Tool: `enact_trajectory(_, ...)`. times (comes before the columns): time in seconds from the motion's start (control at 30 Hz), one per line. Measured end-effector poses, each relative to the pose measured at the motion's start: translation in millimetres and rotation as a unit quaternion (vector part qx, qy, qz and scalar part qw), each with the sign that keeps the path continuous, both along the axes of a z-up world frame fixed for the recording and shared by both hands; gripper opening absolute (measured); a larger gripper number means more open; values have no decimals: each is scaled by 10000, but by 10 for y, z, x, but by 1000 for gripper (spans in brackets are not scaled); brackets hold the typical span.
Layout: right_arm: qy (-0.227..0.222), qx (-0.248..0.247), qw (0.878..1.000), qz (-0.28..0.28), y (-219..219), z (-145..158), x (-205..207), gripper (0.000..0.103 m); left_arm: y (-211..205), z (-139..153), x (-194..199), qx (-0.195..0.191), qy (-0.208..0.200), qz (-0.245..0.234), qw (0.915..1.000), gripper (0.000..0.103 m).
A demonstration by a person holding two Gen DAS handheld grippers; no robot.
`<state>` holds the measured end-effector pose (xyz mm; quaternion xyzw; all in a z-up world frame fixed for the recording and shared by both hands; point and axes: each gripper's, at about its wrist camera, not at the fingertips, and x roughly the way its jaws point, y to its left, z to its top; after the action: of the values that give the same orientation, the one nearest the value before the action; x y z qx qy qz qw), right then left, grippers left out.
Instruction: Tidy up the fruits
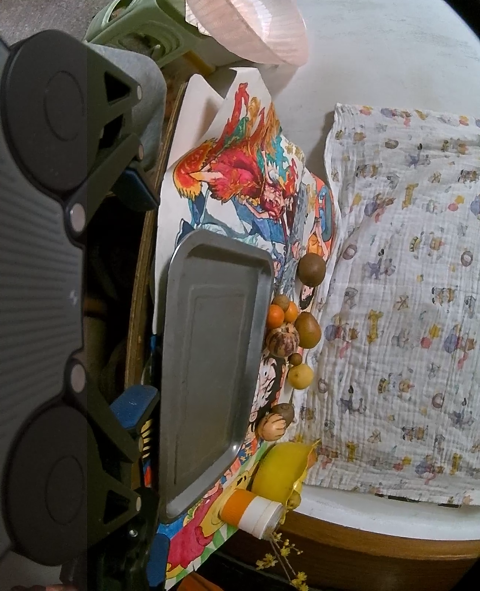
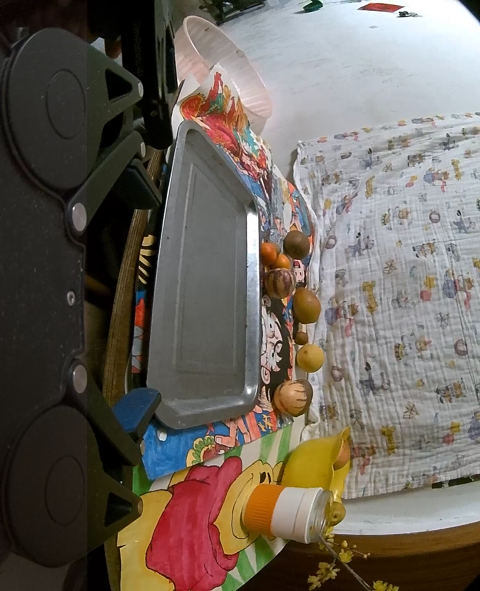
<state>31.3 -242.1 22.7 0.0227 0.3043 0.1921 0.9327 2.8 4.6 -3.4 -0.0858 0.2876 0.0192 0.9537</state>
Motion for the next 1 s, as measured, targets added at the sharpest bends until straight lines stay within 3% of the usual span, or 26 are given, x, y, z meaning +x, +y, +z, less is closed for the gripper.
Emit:
enact_trajectory(0.47,-496,23,9988,-33,-33,143,175,103,77,128,183,239,168,55,9996,103)
enact_trajectory(1.0,-750,-575,9952,247,191,386,938,103,434,415,984,241,392,-40,9989,103)
